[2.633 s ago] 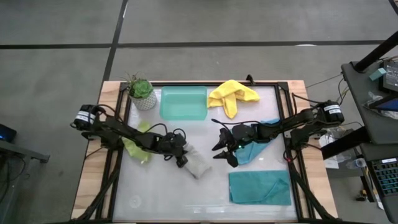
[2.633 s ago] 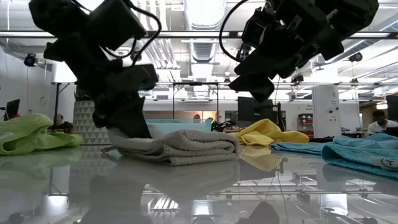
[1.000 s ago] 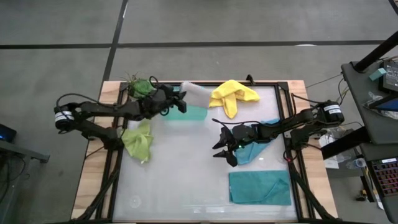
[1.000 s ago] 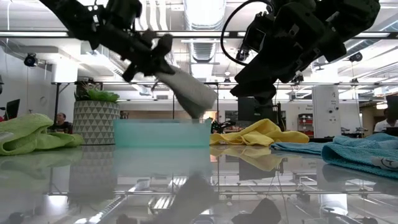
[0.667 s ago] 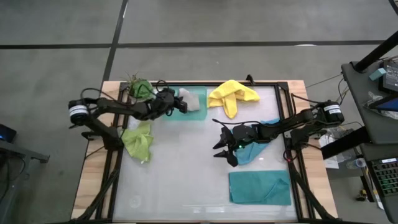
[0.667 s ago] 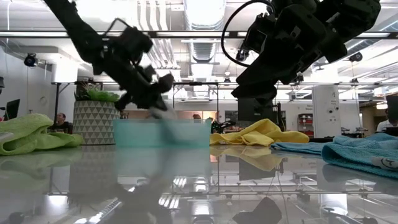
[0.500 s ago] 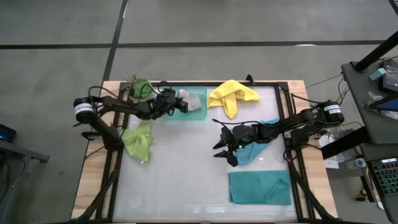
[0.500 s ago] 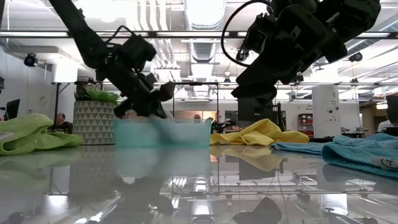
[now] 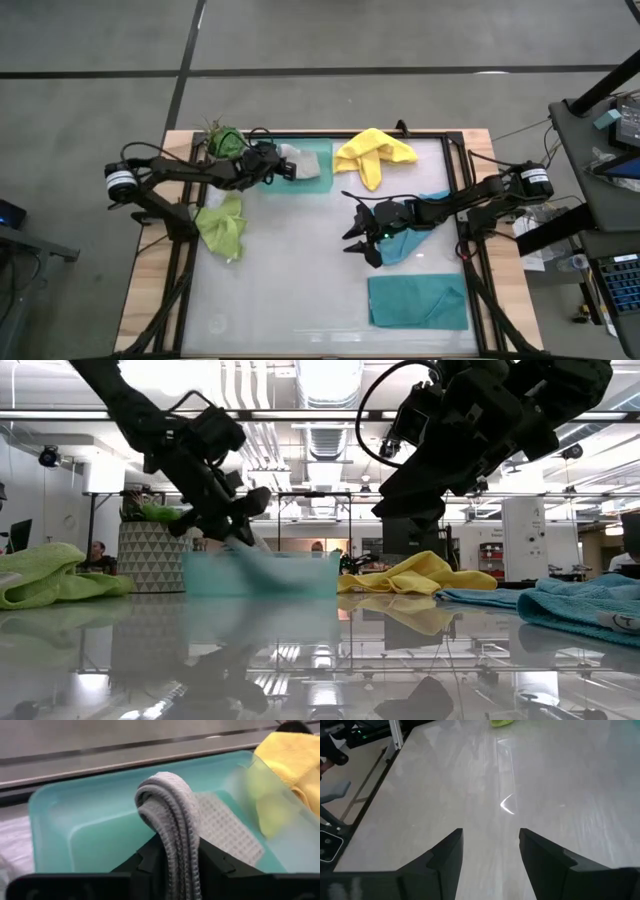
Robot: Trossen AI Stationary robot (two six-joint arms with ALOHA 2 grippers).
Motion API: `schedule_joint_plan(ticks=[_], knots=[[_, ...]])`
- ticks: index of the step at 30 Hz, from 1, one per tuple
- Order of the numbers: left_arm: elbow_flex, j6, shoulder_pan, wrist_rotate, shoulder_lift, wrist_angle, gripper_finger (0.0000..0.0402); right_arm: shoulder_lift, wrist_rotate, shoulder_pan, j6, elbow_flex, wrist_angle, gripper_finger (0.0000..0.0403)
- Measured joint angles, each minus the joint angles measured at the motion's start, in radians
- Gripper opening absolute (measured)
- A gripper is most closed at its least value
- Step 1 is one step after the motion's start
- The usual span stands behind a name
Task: Fold microfiber towels
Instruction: Put the gray microfiber towel into the bin
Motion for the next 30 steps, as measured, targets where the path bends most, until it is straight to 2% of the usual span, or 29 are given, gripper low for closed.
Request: schedule_joint_plan(ticks=[12,17,24,30], knots=[[0.002,0.001,0.000,-0.003,-0.031,-0.059,0.0198,0.000,0.016,0.000,0.007,0.000,0.000,0.0185],[0.027,0.003,0.000,-0.022,-0.046,-0.083,0.0205,0.000,0.016,0.000,0.007,0.000,0.000,0.0185],[0.142,0.037,0.001,-0.111,-0.057,-0.289,0.0205,0.000,0.016,0.000,0.007,-0.002,0.000,0.0185],[0.203,0.132,-0.017,-0.027,-0.045,-0.298,0.0201,0.000,0.016,0.000,-0.002,-0.002,0.000,0.0185]])
